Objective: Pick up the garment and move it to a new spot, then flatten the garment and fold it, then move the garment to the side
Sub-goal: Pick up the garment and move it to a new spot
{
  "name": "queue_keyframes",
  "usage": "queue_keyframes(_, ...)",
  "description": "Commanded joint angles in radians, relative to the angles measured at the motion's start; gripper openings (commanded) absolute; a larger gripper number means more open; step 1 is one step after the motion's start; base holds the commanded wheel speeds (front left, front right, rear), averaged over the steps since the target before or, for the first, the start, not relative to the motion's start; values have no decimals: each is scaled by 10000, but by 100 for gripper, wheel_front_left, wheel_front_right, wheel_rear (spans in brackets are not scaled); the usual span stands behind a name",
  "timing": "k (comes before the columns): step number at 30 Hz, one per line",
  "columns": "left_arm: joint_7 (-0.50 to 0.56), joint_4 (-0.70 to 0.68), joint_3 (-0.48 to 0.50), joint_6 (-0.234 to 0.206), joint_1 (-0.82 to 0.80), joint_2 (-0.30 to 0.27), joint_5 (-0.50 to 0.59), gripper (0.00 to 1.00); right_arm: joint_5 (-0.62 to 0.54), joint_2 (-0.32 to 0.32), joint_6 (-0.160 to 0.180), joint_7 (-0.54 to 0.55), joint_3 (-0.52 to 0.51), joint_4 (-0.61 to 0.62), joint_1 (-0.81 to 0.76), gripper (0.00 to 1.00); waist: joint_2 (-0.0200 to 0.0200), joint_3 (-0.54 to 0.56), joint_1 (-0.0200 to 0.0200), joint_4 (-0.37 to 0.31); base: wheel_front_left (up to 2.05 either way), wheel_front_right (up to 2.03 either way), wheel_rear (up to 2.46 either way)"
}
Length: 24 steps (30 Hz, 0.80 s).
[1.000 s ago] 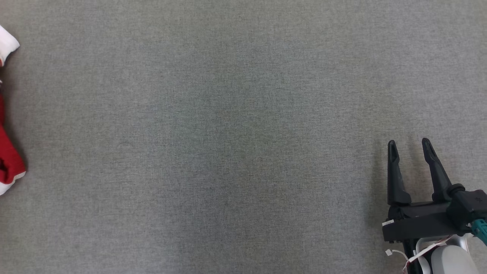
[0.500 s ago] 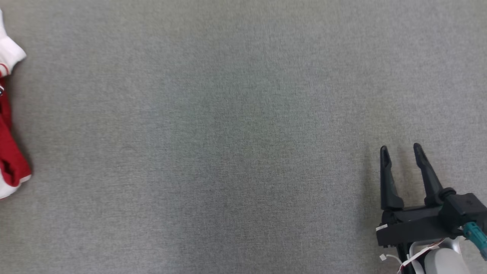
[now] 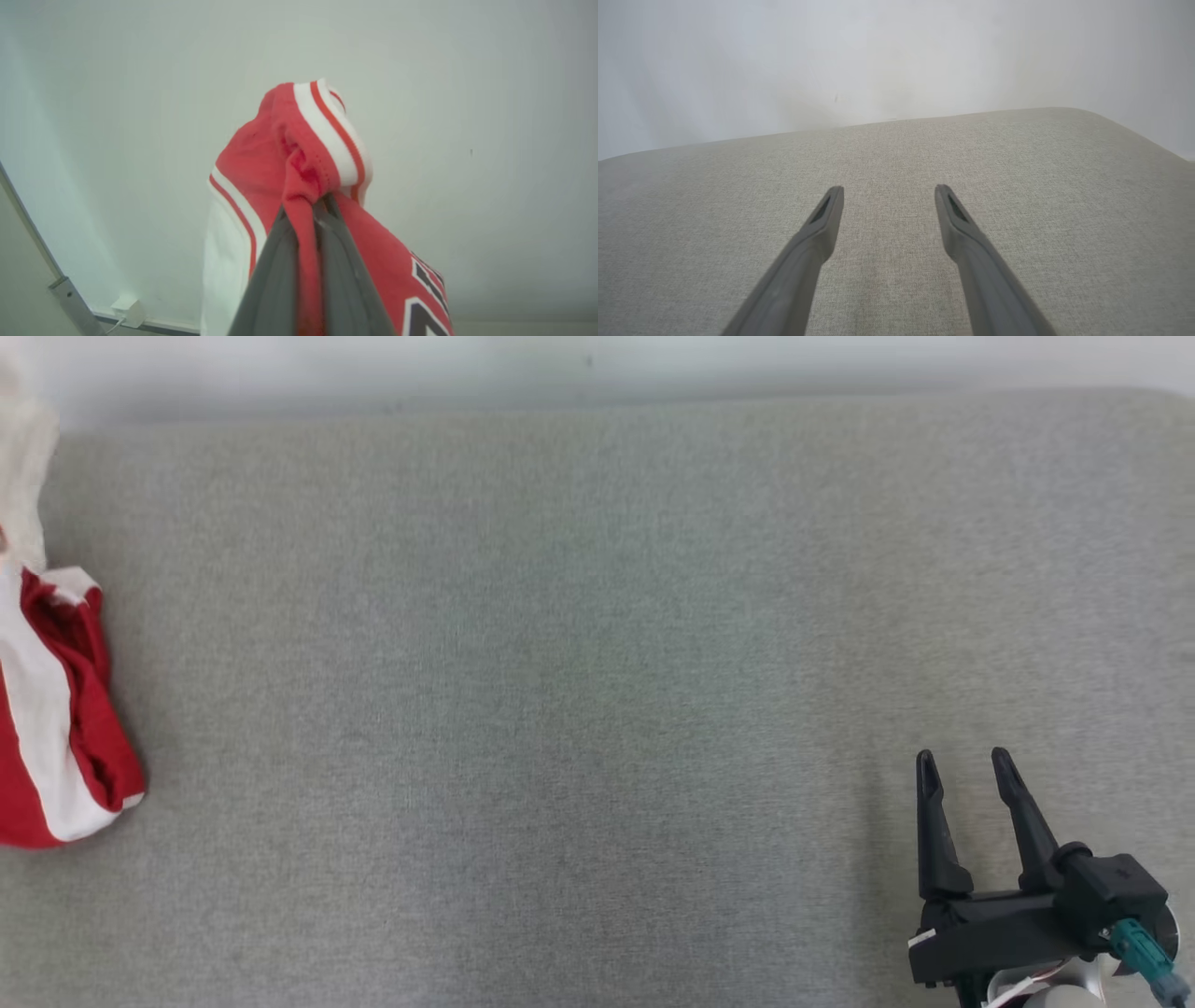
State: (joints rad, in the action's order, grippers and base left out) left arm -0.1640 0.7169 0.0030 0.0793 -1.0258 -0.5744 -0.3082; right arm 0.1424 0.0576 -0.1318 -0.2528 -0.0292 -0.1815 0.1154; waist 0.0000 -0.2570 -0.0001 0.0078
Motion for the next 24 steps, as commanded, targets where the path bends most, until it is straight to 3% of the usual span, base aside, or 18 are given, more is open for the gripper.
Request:
queue_keyframes(1,63,-250,-94,-10,-207,97,33,0,133,-24,21,-61,-20,-52,-132,100,0,393,1,-247,0,0,0)
queue_keyframes(6,770,-1820,-667,102,-813,440,113,0,264,-63,21,-117,45,-340,-201,100,0,714,1,-793,0,0,0)
queue_keyframes(15,1782,-3843,-1755,235,-1227,1816,-330,0,775,-76,21,-136,337,-398,-163,100,0,945,1,-2149,0,0,0)
queue_keyframes(24,1885,-4674,-2855,-109,665,3362,-564,0,968,-79,21,-139,521,-278,-171,100,0,814,1,-3079,0,0,0)
